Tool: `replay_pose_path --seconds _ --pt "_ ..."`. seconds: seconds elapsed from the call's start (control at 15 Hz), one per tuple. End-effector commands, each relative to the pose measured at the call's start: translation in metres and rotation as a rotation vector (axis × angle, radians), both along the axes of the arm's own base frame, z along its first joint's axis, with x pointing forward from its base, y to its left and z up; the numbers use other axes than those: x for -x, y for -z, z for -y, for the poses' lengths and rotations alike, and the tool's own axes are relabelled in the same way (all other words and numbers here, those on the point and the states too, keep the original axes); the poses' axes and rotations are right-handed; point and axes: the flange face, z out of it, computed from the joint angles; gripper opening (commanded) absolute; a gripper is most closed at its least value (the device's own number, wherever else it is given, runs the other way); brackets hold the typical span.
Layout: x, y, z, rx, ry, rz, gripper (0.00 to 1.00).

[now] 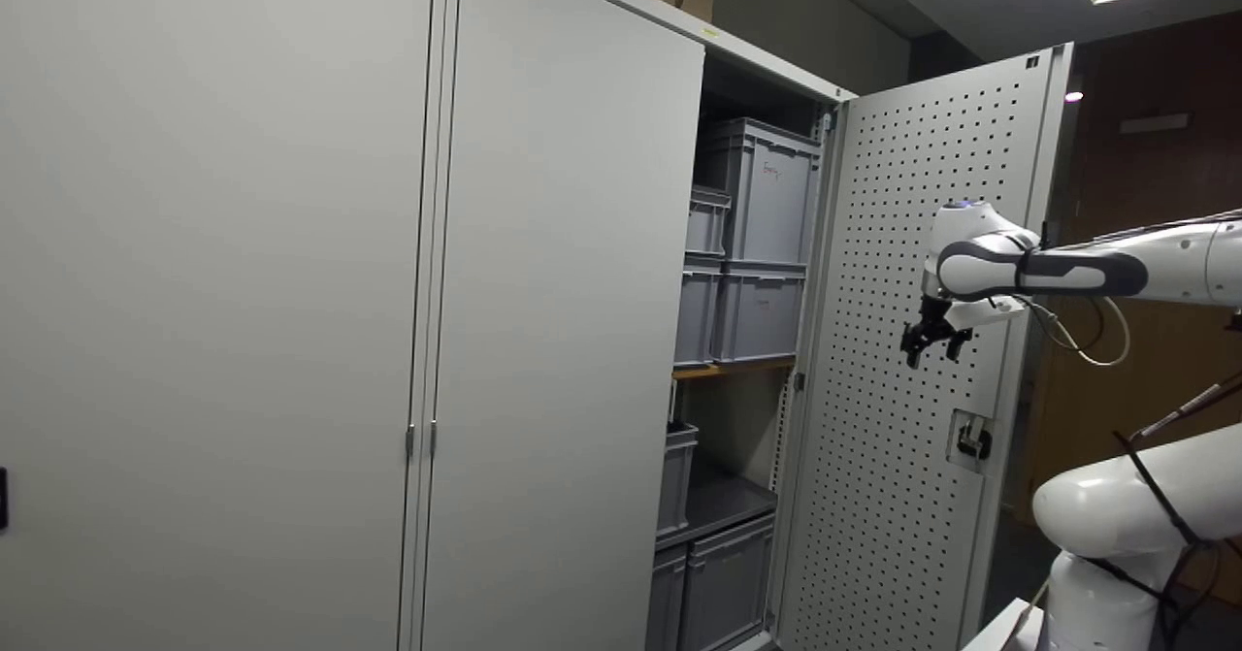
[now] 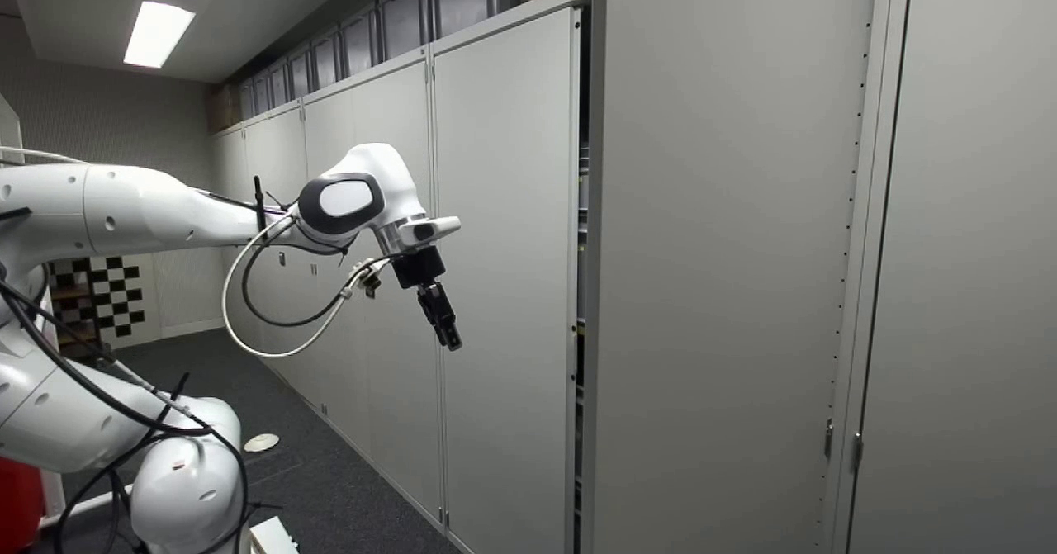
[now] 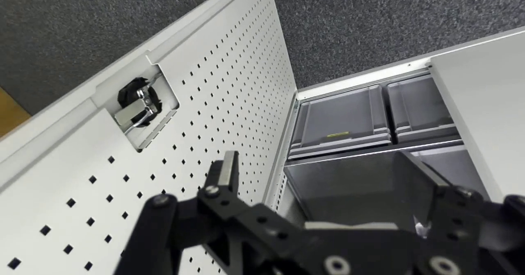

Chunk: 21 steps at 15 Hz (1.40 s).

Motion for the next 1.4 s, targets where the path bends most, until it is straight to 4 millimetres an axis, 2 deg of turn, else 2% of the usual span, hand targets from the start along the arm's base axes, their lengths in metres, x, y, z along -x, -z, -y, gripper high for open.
replay_pose_path --seconds 0.0,0.73,1.33 --pt "0.024 -0.004 0.009 0.071 0.037 0.030 1.00" --pt "0.064 -0.016 0.043 0.145 0.129 0.077 1.00" --pt "0.092 -0.022 0.090 0.222 0.196 0.102 1.00"
